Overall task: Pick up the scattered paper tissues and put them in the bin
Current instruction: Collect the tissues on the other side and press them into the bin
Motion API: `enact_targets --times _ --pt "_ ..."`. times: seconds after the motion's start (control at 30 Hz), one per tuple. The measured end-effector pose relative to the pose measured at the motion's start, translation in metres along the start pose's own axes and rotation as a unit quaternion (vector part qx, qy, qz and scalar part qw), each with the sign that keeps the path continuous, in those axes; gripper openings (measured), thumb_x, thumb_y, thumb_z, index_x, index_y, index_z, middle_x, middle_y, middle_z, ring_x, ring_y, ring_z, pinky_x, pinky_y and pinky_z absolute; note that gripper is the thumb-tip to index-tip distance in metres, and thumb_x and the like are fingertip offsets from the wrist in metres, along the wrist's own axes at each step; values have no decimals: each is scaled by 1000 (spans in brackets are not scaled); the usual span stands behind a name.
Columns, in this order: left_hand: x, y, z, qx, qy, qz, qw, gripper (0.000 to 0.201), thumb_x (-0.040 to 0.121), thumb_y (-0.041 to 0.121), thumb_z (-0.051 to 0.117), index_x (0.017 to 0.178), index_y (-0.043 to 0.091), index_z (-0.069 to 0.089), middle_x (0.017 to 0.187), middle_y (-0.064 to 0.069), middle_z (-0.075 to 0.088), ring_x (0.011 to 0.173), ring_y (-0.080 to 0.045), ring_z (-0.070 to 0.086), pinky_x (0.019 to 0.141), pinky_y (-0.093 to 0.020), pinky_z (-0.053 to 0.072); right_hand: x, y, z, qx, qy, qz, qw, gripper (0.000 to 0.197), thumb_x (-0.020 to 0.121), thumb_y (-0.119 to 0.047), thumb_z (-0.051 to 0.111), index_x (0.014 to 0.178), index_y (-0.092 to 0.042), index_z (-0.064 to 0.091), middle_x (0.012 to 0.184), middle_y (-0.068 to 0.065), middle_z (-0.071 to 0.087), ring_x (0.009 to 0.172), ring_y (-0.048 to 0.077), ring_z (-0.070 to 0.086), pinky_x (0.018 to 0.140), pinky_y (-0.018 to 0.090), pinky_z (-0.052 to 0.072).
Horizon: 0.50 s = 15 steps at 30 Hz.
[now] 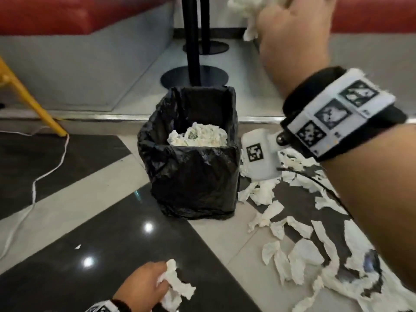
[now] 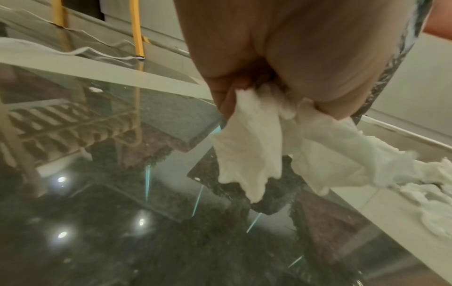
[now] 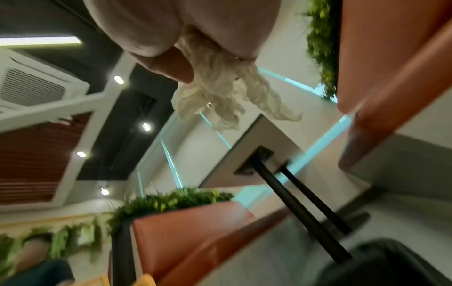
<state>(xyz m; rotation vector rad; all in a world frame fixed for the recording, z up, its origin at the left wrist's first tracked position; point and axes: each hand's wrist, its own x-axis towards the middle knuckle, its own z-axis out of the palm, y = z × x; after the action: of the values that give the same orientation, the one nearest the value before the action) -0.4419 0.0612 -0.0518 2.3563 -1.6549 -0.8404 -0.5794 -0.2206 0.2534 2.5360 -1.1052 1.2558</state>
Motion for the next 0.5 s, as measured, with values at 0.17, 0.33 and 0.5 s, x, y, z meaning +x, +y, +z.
enact_targets --times 0.17,0.33,0.5 --pt "-18 -6 -13 21 15 22 999 59 68 59 27 108 29 59 99 16 49 103 0 53 87 -11 32 -29 -15 84 47 -334 83 938 74 85 -15 52 147 -15 14 152 13 14 132 36 34 107 44 35" --pt "-31 1 -46 -89 67 13 994 24 81 47 45 82 26 57 84 6 49 87 -2 53 79 -18 41 -80 37 54 150 -327 179 916 64 87 -11 52 146 -16 28 145 6 32 126 24 42 99 25 43" --pt "-13 59 -133 -207 242 2 948 18 79 23 50 70 25 65 78 2 61 72 1 58 62 -11 40 -201 125 -23 111 -403 215 883 54 84 -13 61 131 -35 46 141 -4 36 121 13 43 103 32 40"
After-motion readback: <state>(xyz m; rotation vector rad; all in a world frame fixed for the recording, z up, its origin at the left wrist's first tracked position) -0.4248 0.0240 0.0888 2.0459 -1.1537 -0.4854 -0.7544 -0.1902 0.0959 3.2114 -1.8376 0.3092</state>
